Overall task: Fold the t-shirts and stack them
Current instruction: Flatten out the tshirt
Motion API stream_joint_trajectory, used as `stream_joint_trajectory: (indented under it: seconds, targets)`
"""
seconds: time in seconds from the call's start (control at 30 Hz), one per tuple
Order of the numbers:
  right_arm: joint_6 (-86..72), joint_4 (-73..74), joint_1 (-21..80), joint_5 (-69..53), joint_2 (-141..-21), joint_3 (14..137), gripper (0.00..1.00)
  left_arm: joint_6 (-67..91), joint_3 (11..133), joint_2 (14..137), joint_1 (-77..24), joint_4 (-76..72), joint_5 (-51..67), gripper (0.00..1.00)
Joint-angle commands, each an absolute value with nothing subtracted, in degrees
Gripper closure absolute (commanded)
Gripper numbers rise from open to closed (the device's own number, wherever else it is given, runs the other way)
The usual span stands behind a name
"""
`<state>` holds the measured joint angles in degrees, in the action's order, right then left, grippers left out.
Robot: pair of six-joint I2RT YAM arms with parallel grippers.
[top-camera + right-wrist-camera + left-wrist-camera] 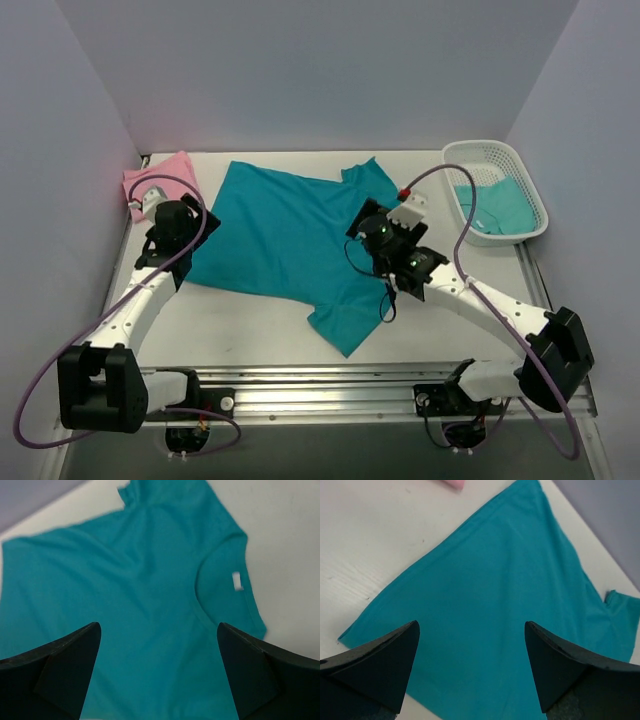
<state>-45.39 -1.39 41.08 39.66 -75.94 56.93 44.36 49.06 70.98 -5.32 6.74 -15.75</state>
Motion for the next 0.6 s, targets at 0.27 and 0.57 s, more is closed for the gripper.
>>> stream_joint_trajectory:
  seconds: [0.27,0.57]
  targets:
    - [-67.0,9.2,46.2,33.7,-63.8,35.9,0.01,46.0,39.3,63.8,-6.1,4.4,-13.6,0.05]
    - [-73.8,5.7,46.8,28.8,-58.6,26.4,0.07,45.9,37.6,63.0,-6.2,2.5,-11.4,0.05]
